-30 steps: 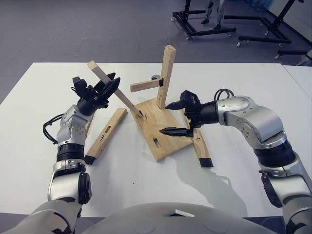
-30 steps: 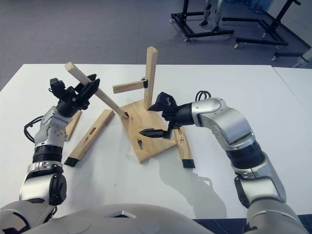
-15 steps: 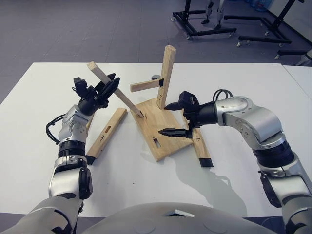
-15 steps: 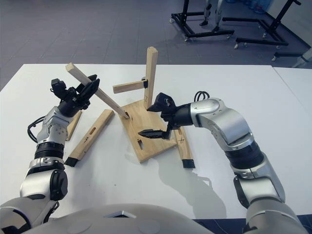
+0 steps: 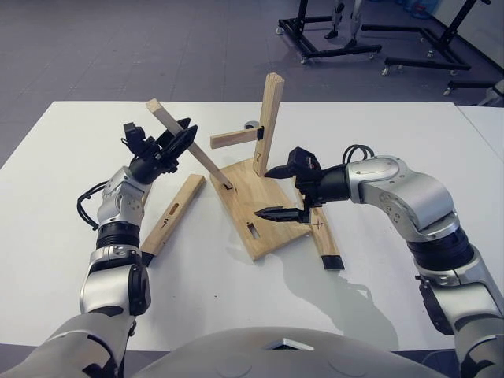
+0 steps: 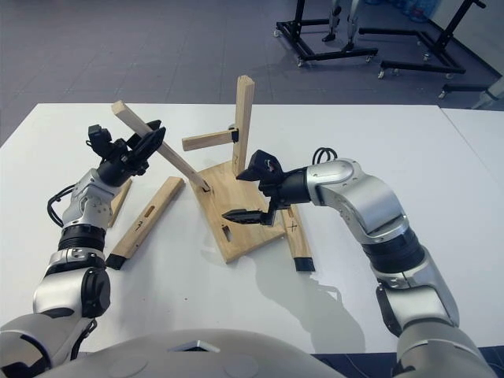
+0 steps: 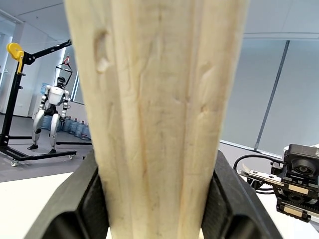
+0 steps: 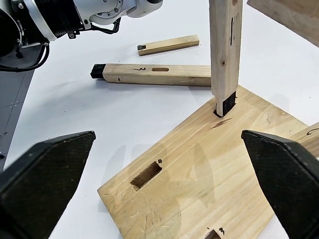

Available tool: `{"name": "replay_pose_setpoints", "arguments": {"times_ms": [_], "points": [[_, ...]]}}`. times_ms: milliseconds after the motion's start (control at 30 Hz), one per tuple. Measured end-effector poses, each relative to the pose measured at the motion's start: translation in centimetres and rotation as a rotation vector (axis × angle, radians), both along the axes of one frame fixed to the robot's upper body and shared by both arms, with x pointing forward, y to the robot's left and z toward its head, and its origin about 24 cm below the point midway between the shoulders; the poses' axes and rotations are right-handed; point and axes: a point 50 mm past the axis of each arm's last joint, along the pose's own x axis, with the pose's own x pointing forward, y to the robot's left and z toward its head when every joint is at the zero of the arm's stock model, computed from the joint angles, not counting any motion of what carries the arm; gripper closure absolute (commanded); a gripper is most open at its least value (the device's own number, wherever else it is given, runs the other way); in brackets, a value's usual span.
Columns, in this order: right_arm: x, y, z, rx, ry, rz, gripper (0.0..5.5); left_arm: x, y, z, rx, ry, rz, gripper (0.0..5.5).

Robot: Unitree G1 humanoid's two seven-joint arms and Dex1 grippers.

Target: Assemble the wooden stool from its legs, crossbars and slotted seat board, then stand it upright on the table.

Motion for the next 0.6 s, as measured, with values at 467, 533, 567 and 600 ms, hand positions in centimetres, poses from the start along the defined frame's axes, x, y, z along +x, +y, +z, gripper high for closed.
{"name": "replay_pose_setpoints", "arguments": {"times_ms": [467, 533, 567, 600], "points": [[-0.01, 0.02, 0.0, 0.001, 0.001, 0.0, 0.1, 0.65, 0.34, 0.8, 0.089, -0.009, -0.069, 3.49], [-0.02, 0.03, 0.01, 0.001, 0.0, 0.0, 0.1, 0.63, 0.4, 0.79, 0.091, -0.009, -0.07, 3.49], [-0.02, 0.05, 0.02, 0.002, -0.001, 0.0, 0.1, 0.63, 0.4, 0.79, 0.092, -0.009, -0.071, 3.49], [-0.02, 0.05, 0.02, 0.002, -0.001, 0.0, 0.1, 0.62, 0.4, 0.79, 0.092, -0.01, -0.073, 3.49]]}}
